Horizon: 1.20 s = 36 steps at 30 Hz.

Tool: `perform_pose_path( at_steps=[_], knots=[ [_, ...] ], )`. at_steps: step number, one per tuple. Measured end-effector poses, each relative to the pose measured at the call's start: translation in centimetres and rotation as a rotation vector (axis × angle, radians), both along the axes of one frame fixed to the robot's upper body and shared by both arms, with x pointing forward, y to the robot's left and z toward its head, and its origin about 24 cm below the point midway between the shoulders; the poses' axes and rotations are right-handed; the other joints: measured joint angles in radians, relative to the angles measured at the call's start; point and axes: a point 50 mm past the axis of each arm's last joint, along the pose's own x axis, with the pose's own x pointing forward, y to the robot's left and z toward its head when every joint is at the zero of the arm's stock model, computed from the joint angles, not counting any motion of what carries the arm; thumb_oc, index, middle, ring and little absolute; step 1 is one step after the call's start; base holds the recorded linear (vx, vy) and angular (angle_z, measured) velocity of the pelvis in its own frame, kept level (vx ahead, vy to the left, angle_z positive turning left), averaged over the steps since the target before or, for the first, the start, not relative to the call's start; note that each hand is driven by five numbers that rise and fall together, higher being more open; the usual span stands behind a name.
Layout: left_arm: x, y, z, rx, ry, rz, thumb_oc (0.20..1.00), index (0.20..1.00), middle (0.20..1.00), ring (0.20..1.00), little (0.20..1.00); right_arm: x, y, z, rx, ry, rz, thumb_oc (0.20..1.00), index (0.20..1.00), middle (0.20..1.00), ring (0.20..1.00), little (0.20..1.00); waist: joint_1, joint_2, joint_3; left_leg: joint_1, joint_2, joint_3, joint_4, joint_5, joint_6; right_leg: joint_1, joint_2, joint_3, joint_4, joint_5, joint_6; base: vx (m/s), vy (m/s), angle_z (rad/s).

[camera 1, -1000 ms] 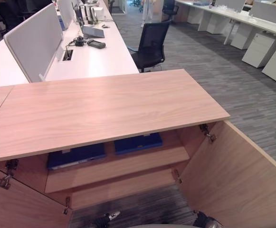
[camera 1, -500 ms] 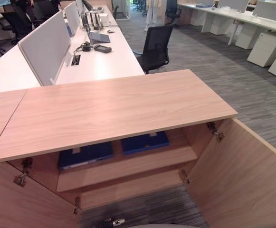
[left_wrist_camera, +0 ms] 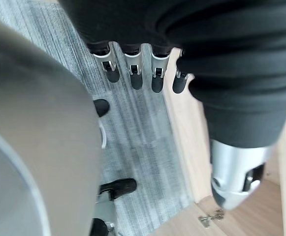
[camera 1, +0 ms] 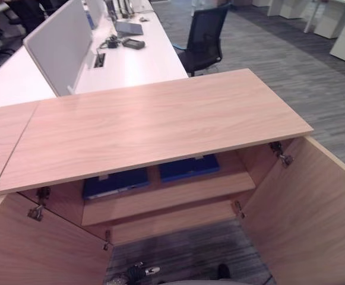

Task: Put the empty folder in the office cabinet

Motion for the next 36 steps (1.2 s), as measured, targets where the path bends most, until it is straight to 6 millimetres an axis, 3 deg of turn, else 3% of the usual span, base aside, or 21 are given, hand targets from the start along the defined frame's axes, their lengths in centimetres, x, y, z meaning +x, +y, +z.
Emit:
perform_pose_path(
  at_steps=[6, 17, 28, 34, 35, 36],
  knots=[
    [0.0, -1.0, -0.1, -0.005, -0.002, -0.03, 1.0, 1.0, 1.0, 1.0, 1.0, -1.1, -0.8, 0.1, -0.017, 0.018, -0.026, 1.0, 1.0, 1.0, 1.0, 1.0, -0.001, 0.025, -0.021, -0.003, 0.036, -0.007, -0.002, -0.001, -0.016, -0.001, 0.035, -0.007, 0.0, -0.013, -0.015, 0.01, -0.138, 0.01],
    [0.3, -2.0, 0.0, 0.019, -0.028, -0.134, 1.0, 1.0, 1.0, 1.0, 1.0, -1.4, -0.4, 0.0, -0.025, -0.006, -0.082, 1.0, 1.0, 1.0, 1.0, 1.0, -0.005, 0.042, -0.03, 0.001, 0.069, -0.025, 0.006, 0.009, -0.031, 0.013, 0.068, -0.027, -0.001, -0.023, -0.037, 0.01, -0.131, 0.04],
    [-0.3, -2.2, -0.1, 0.041, -0.023, -0.065, 1.0, 1.0, 1.0, 1.0, 1.0, -2.2, -0.2, -0.1, -0.043, 0.014, -0.024, 1.0, 1.0, 1.0, 1.0, 1.0, 0.0, 0.067, -0.018, 0.015, 0.142, -0.027, 0.02, 0.008, -0.038, 0.04, 0.142, -0.029, -0.001, -0.038, -0.083, 0.01, -0.141, -0.02],
    [-1.1, -1.8, -0.3, 0.01, 0.006, 0.144, 1.0, 1.0, 1.0, 1.0, 1.0, -2.3, -0.3, -0.1, -0.056, 0.0, -0.009, 1.0, 1.0, 1.0, 1.0, 1.0, 0.004, 0.094, 0.005, -0.019, 0.202, -0.07, 0.097, -0.001, -0.077, 0.047, 0.195, -0.041, -0.001, -0.062, -0.123, -0.06, -0.067, 0.1],
    [-0.7, -1.6, -0.2, 0.01, -0.005, 0.162, 1.0, 1.0, 1.0, 1.0, 1.0, -2.0, -0.1, -0.1, -0.054, -0.012, -0.007, 1.0, 1.0, 1.0, 1.0, 1.0, 0.006, 0.086, 0.027, -0.049, 0.208, -0.109, 0.154, 0.029, -0.123, 0.052, 0.193, -0.045, -0.001, -0.063, -0.132, -0.08, 0.001, 0.13],
    [-0.4, -1.2, -0.2, 0.018, -0.012, 0.179, 1.0, 1.0, 1.0, 1.0, 1.0, -1.5, -0.1, -0.1, -0.058, -0.03, -0.002, 1.0, 1.0, 1.0, 1.0, 1.0, 0.018, 0.073, 0.039, -0.068, 0.203, -0.134, 0.19, 0.049, -0.143, 0.056, 0.185, -0.044, -0.001, -0.063, -0.139, -0.08, 0.029, 0.06]
  ],
)
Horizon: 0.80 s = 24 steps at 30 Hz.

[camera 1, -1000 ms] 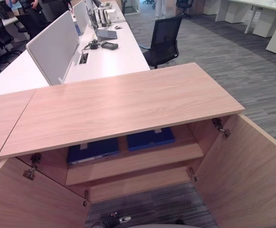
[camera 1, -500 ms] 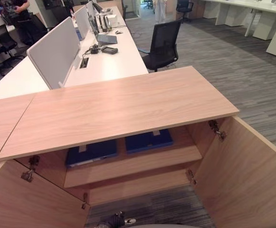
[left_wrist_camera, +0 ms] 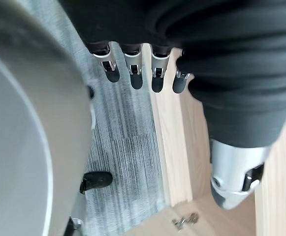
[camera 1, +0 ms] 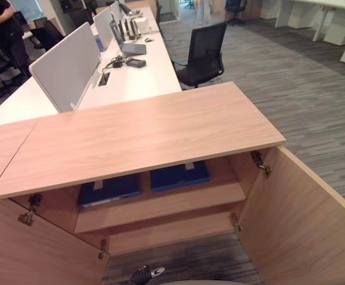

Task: Put the empty folder in the office cabinet

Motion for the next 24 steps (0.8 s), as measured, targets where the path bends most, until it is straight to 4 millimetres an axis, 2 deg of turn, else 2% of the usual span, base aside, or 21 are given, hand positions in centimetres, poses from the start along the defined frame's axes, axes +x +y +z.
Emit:
perform_pose_path(
  at_steps=[2, 4, 6, 9, 11, 12, 14, 15, 16, 19, 24],
  knots=[
    [0.4, 0.5, 0.0, 0.007, 0.002, 0.026, 1.0, 1.0, 1.0, 1.0, 1.0, 0.4, 0.3, -0.1, 0.004, -0.002, 0.007, 1.0, 1.0, 1.0, 1.0, 1.0, 0.011, -0.013, 0.016, -0.024, -0.014, -0.05, 0.04, 0.034, -0.016, 0.01, -0.012, -0.004, 0.0, 0.0, -0.01, -0.04, 0.034, 0.1],
    [0.8, 0.8, 0.1, 0.011, 0.001, 0.039, 1.0, 1.0, 1.0, 1.0, 1.0, 0.4, 0.6, -0.1, 0.005, -0.006, 0.007, 1.0, 1.0, 1.0, 1.0, 1.0, 0.008, -0.025, 0.023, -0.037, -0.025, -0.081, 0.058, 0.046, -0.027, 0.014, -0.026, -0.023, 0.0, -0.004, -0.023, -0.02, 0.102, 0.27],
    [1.0, 1.2, 0.2, 0.005, -0.011, 0.044, 1.0, 1.0, 1.0, 1.0, 1.0, 0.7, 0.5, -0.1, 0.003, -0.011, 0.022, 1.0, 1.0, 1.0, 1.0, 1.0, 0.007, -0.028, 0.023, -0.038, -0.055, -0.076, 0.044, 0.011, 0.019, 0.01, -0.042, -0.05, 0.0, -0.005, -0.024, -0.01, 0.146, 0.23],
    [0.8, 1.1, 0.3, -0.041, -0.023, 0.059, 1.0, 1.0, 1.0, 1.0, 1.0, 0.5, 0.5, -0.1, 0.008, -0.012, -0.015, 1.0, 1.0, 1.0, 1.0, 1.0, 0.005, -0.027, 0.024, -0.013, -0.078, -0.058, -0.037, -0.01, 0.057, 0.013, -0.044, -0.095, 0.0, -0.007, -0.02, 0.03, 0.12, 0.4],
    [0.9, 1.0, 0.3, -0.058, -0.029, 0.054, 1.0, 1.0, 1.0, 1.0, 1.0, 0.4, 0.3, -0.1, 0.013, -0.008, -0.02, 1.0, 1.0, 1.0, 1.0, 1.0, 0.009, -0.024, 0.023, 0.01, -0.085, -0.054, -0.12, -0.01, 0.06, 0.011, -0.045, -0.116, 0.001, -0.006, -0.003, 0.06, 0.134, 0.43],
    [0.8, 0.9, 0.3, -0.066, -0.025, 0.045, 1.0, 1.0, 1.0, 1.0, 1.0, 0.5, 0.2, 0.0, 0.02, -0.012, -0.029, 1.0, 1.0, 1.0, 1.0, 1.0, 0.009, -0.008, 0.012, 0.034, -0.089, -0.058, -0.18, -0.013, 0.065, 0.013, -0.046, -0.133, 0.006, -0.007, 0.012, 0.07, 0.129, 0.4],
    [0.8, 1.0, 0.3, -0.07, -0.028, 0.036, 1.0, 1.0, 1.0, 1.0, 1.0, 0.9, 0.4, 0.0, 0.027, -0.025, -0.034, 1.0, 1.0, 1.0, 1.0, 1.0, 0.013, -0.022, 0.012, 0.032, -0.112, -0.075, -0.194, -0.012, 0.077, 0.014, -0.06, -0.131, 0.006, -0.005, 0.027, 0.07, 0.146, 0.28],
    [0.6, 1.1, 0.2, -0.066, -0.018, 0.028, 1.0, 1.0, 1.0, 1.0, 1.0, 1.1, 0.3, 0.0, 0.031, -0.027, -0.032, 1.0, 1.0, 1.0, 1.0, 1.0, 0.021, -0.027, 0.01, 0.032, -0.133, -0.086, -0.194, -0.016, 0.089, 0.019, -0.081, -0.137, 0.006, -0.005, 0.038, 0.07, 0.139, 0.37],
    [0.5, 1.3, 0.1, -0.055, 0.0, 0.016, 1.0, 1.0, 1.0, 1.0, 1.0, 1.0, 0.2, 0.0, 0.033, -0.023, -0.035, 1.0, 1.0, 1.0, 1.0, 1.0, 0.031, -0.037, -0.012, 0.036, -0.168, -0.104, -0.185, -0.021, 0.107, 0.028, -0.113, -0.147, 0.002, -0.004, 0.065, 0.04, 0.072, 0.39],
    [0.4, 1.3, 0.1, -0.054, 0.0, 0.019, 1.0, 1.0, 1.0, 1.0, 1.0, 1.3, 0.2, 0.0, 0.035, -0.032, -0.043, 1.0, 1.0, 1.0, 1.0, 1.0, 0.039, -0.035, -0.016, 0.04, -0.182, -0.111, -0.184, -0.018, 0.114, 0.035, -0.127, -0.151, 0.002, -0.006, 0.07, 0.04, 0.044, 0.18],
    [0.2, 1.4, 0.1, -0.043, 0.012, 0.011, 1.0, 1.0, 1.0, 1.0, 1.0, 1.2, -0.2, 0.1, 0.043, -0.035, -0.071, 1.0, 1.0, 1.0, 1.0, 1.0, 0.051, -0.021, -0.024, 0.051, -0.175, -0.111, -0.185, -0.021, 0.114, 0.045, -0.119, -0.151, 0.004, -0.01, 0.073, 0.02, 0.019, 0.0]
  ],
)
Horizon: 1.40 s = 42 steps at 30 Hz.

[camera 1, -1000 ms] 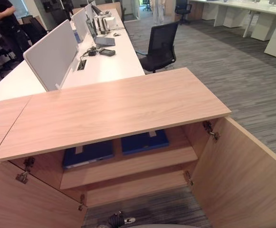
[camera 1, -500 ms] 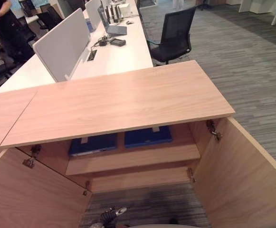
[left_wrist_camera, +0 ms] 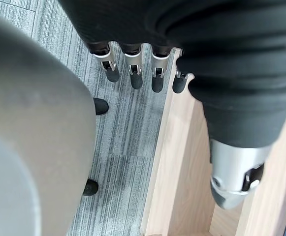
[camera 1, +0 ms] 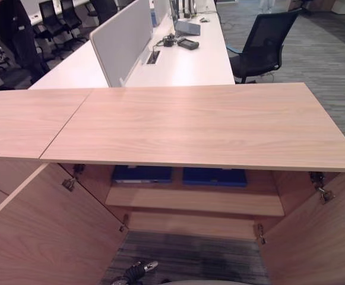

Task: Put the empty folder in the office cabinet

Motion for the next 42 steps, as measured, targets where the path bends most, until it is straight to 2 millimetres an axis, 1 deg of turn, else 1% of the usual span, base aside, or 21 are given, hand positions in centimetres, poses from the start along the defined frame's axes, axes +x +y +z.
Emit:
perform_pose_path(
  at_steps=[1, 5, 10, 13, 23, 27, 31, 32, 33, 35, 36, 42],
  knots=[
    [-0.2, 0.0, 0.0, -0.001, 0.008, 0.007, 1.0, 1.0, 1.0, 1.0, 1.0, -0.1, -0.1, 0.0, 0.004, 0.004, 0.0, 1.0, 1.0, 1.0, 1.0, 1.0, 0.0, 0.004, -0.004, 0.001, 0.003, 0.001, 0.0, -0.001, -0.001, 0.0, 0.003, 0.001, -0.002, 0.0, 0.0, 0.03, 0.011, -0.06],
    [-0.9, 0.3, -0.2, 0.0, 0.037, 0.015, 1.0, 1.0, 1.0, 1.0, 1.0, -0.7, -0.1, 0.0, 0.01, 0.022, 0.004, 1.0, 1.0, 1.0, 1.0, 1.0, 0.001, 0.003, -0.031, -0.001, 0.015, 0.005, -0.009, -0.011, -0.006, -0.001, 0.012, 0.009, -0.004, -0.009, -0.002, 0.03, 0.019, -0.07],
    [-0.2, -0.2, -0.1, 0.011, 0.01, -0.055, 1.0, 1.0, 1.0, 1.0, 1.0, -0.9, -0.1, -0.1, 0.013, 0.031, 0.012, 1.0, 1.0, 1.0, 1.0, 1.0, 0.007, 0.003, -0.053, -0.024, 0.027, 0.005, -0.009, -0.01, -0.02, -0.022, 0.021, 0.012, -0.004, -0.01, 0.0, 0.0, 0.005, -0.02],
    [0.3, -0.7, 0.1, 0.02, -0.019, -0.102, 1.0, 1.0, 1.0, 1.0, 1.0, -1.0, -0.1, -0.1, 0.014, 0.034, 0.017, 1.0, 1.0, 1.0, 1.0, 1.0, 0.014, 0.001, -0.053, -0.028, 0.029, -0.003, -0.009, -0.004, -0.018, -0.021, 0.024, 0.004, -0.004, -0.01, -0.001, 0.0, 0.0, 0.08],
    [0.5, -0.7, 0.2, 0.054, -0.046, -0.106, 1.0, 1.0, 1.0, 1.0, 1.0, -1.0, -0.1, -0.1, 0.015, 0.032, 0.015, 1.0, 1.0, 1.0, 1.0, 1.0, 0.017, 0.002, -0.048, -0.034, 0.028, -0.028, 0.0, 0.004, -0.028, -0.021, 0.03, -0.02, -0.003, -0.012, -0.012, -0.01, 0.007, 0.07],
    [0.5, -0.7, 0.2, 0.043, -0.046, -0.106, 1.0, 1.0, 1.0, 1.0, 1.0, -1.0, -0.1, 0.0, 0.015, 0.031, 0.014, 1.0, 1.0, 1.0, 1.0, 1.0, 0.015, 0.004, -0.045, -0.034, 0.029, -0.027, 0.0, 0.004, -0.029, -0.021, 0.03, -0.02, -0.003, -0.014, -0.011, 0.0, 0.0, 0.0],
    [0.7, -0.9, 0.3, 0.031, -0.056, -0.106, 1.0, 1.0, 1.0, 1.0, 1.0, -0.6, -0.3, 0.0, 0.016, 0.021, 0.014, 1.0, 1.0, 1.0, 1.0, 1.0, 0.014, 0.011, -0.027, -0.034, 0.029, -0.026, 0.0, 0.004, -0.028, -0.021, 0.03, -0.018, -0.003, -0.02, -0.006, 0.0, 0.0, 0.0],
    [0.9, -0.9, 0.3, 0.034, -0.069, -0.105, 1.0, 1.0, 1.0, 1.0, 1.0, -0.6, -0.3, 0.0, 0.017, 0.018, 0.015, 1.0, 1.0, 1.0, 1.0, 1.0, 0.015, 0.009, -0.022, -0.034, 0.029, -0.026, 0.0, 0.004, -0.028, -0.02, 0.031, -0.018, -0.002, -0.02, -0.006, -0.03, -0.033, 0.01],
    [1.9, -1.1, 0.9, 0.054, -0.128, -0.123, 1.0, 1.0, 1.0, 1.0, 1.0, -0.5, -0.2, 0.0, 0.022, 0.01, 0.007, 1.0, 1.0, 1.0, 1.0, 1.0, 0.021, 0.002, -0.014, -0.032, 0.029, -0.028, 0.0, 0.004, -0.028, -0.018, 0.032, -0.019, 0.001, -0.02, -0.006, -0.03, -0.035, 0.03],
    [2.9, -1.4, 1.5, 0.067, -0.216, -0.135, 1.0, 1.0, 1.0, 1.0, 1.0, -0.8, -0.1, 0.0, 0.027, -0.001, -0.01, 1.0, 1.0, 1.0, 1.0, 1.0, 0.038, -0.006, -0.007, -0.034, 0.029, -0.031, 0.0, 0.004, -0.029, -0.018, 0.033, -0.023, 0.002, -0.021, -0.006, -0.02, -0.031, 0.04],
    [3.2, -1.5, 1.6, 0.073, -0.226, -0.14, 1.0, 1.0, 1.0, 1.0, 1.0, -0.8, -0.1, 0.0, 0.028, -0.003, -0.014, 1.0, 1.0, 1.0, 1.0, 1.0, 0.04, -0.006, -0.007, -0.033, 0.029, -0.031, 0.0, 0.004, -0.029, -0.018, 0.033, -0.023, 0.002, -0.021, -0.007, 0.0, 0.0, 0.0],
    [2.7, -1.0, 1.4, 0.138, -0.208, -0.165, 1.0, 1.0, 1.0, 1.0, 1.0, -0.8, 0.1, -0.1, 0.033, -0.009, -0.024, 1.0, 1.0, 1.0, 1.0, 1.0, 0.04, -0.018, 0.002, -0.034, 0.029, -0.032, 0.0, 0.004, -0.029, -0.018, 0.033, -0.024, 0.002, -0.021, -0.007, 0.0, 0.0, 0.0]
  ],
)
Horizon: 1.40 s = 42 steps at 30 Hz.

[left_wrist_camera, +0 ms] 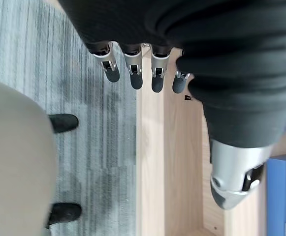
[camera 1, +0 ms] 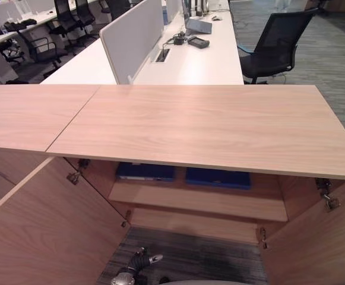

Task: Put the empty folder in the office cabinet

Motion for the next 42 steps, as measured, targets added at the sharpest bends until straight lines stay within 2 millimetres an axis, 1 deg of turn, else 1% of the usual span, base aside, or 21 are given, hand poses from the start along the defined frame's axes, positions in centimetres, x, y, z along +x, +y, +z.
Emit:
perform_pose_path(
  at_steps=[2, 6, 11, 21, 35, 37, 39, 42],
  knots=[
    [-0.3, 0.0, 0.0, -0.003, 0.002, -0.007, 1.0, 1.0, 1.0, 1.0, 1.0, 0.1, 0.2, 0.0, 0.006, -0.012, 0.002, 1.0, 1.0, 1.0, 1.0, 1.0, -0.001, -0.007, 0.004, 0.0, 0.0, 0.001, 0.0, 0.0, 0.0, 0.0, 0.0, 0.0, 0.0, 0.0, 0.0, 0.0, 0.0, 0.0],
    [-0.2, 0.0, 0.0, -0.022, 0.001, 0.018, 1.0, 1.0, 1.0, 1.0, 1.0, 0.2, 0.3, -0.1, 0.01, -0.022, -0.001, 1.0, 1.0, 1.0, 1.0, 1.0, -0.002, -0.013, 0.006, 0.001, 0.0, 0.003, 0.0, 0.0, 0.0, 0.0, 0.0, 0.002, 0.0, 0.0, 0.0, 0.0, 0.0, 0.0],
    [-0.1, 0.3, 0.0, -0.031, 0.001, 0.002, 1.0, 1.0, 1.0, 1.0, 1.0, 0.3, 0.4, -0.1, 0.013, -0.031, 0.002, 1.0, 1.0, 1.0, 1.0, 1.0, -0.003, -0.02, 0.009, 0.003, 0.0, 0.006, 0.0, 0.0, 0.0, 0.0, 0.0, 0.004, 0.0, 0.0, 0.0, 0.0, 0.0, 0.0],
    [-0.3, 0.9, -0.1, -0.025, 0.016, -0.003, 1.0, 1.0, 1.0, 1.0, 1.0, 0.3, 0.4, -0.1, 0.016, -0.03, 0.002, 1.0, 1.0, 1.0, 1.0, 1.0, -0.004, -0.02, 0.007, 0.015, 0.0, 0.011, 0.0, -0.001, 0.002, 0.009, 0.0, 0.012, 0.0, 0.0, 0.0, 0.0, -0.003, -0.01],
    [-1.1, 1.3, -0.5, -0.011, 0.056, 0.001, 1.0, 1.0, 1.0, 1.0, 1.0, -0.1, 0.4, -0.1, 0.02, -0.019, 0.0, 1.0, 1.0, 1.0, 1.0, 1.0, -0.018, -0.019, -0.029, 0.018, 0.002, 0.019, 0.0, -0.005, 0.007, 0.012, 0.001, 0.022, 0.0, 0.001, 0.0, 0.0, -0.002, -0.01],
    [-0.7, 1.2, -0.2, -0.011, 0.027, -0.019, 1.0, 1.0, 1.0, 1.0, 1.0, -0.1, 0.3, -0.1, 0.019, -0.02, -0.001, 1.0, 1.0, 1.0, 1.0, 1.0, -0.018, -0.019, -0.029, 0.018, 0.002, 0.019, 0.0, -0.005, 0.007, 0.012, 0.001, 0.022, 0.0, 0.001, 0.0, 0.0, 0.0, 0.0],
    [0.2, 0.9, 0.4, -0.013, -0.033, -0.053, 1.0, 1.0, 1.0, 1.0, 1.0, -0.2, 0.3, -0.1, 0.018, -0.019, -0.001, 1.0, 1.0, 1.0, 1.0, 1.0, -0.015, -0.018, -0.029, 0.018, 0.002, 0.019, 0.0, -0.005, 0.007, 0.012, 0.001, 0.022, 0.0, 0.001, 0.001, 0.0, 0.0, 0.0],
    [1.5, 1.4, 2.0, -0.018, -0.157, -0.07, 1.0, 1.0, 1.0, 1.0, 1.0, -0.2, 0.2, 0.0, 0.018, -0.025, -0.008, 1.0, 1.0, 1.0, 1.0, 1.0, -0.014, -0.017, -0.028, 0.016, 0.003, 0.019, 0.0, -0.005, 0.007, 0.01, 0.001, 0.022, 0.0, 0.001, 0.001, 0.0, 0.0, 0.0]
  ],
)
